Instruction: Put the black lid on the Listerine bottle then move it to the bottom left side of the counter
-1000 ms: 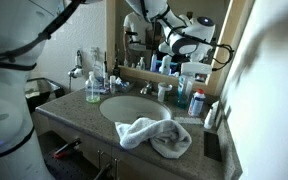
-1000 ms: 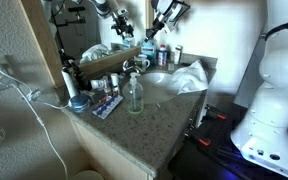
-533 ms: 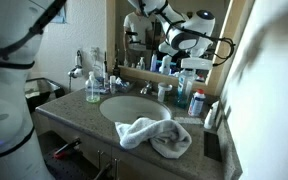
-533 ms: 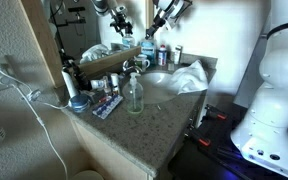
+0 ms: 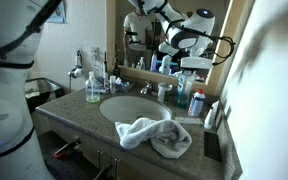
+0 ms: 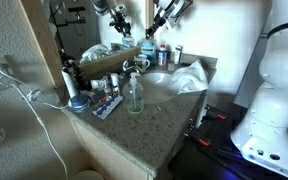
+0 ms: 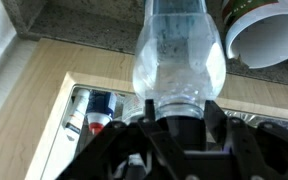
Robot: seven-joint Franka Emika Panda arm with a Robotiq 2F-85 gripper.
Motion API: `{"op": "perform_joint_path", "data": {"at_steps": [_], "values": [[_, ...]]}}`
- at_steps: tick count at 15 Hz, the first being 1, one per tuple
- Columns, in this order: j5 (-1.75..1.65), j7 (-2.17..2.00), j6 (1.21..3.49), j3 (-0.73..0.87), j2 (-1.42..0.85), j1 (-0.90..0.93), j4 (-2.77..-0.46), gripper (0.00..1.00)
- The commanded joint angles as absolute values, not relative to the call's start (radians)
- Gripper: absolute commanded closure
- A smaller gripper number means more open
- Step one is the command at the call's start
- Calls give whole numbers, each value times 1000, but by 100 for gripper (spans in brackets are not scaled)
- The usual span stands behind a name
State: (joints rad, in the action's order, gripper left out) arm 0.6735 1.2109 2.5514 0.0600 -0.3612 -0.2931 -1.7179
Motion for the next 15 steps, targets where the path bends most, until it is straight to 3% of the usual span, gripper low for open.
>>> {"op": "perform_joint_path", "data": {"at_steps": [1,15], "values": [[672,1193,2558,40,-319,-306,-1761,77],[687,1046,2617,50,-276,-307,-1768,77]]}}
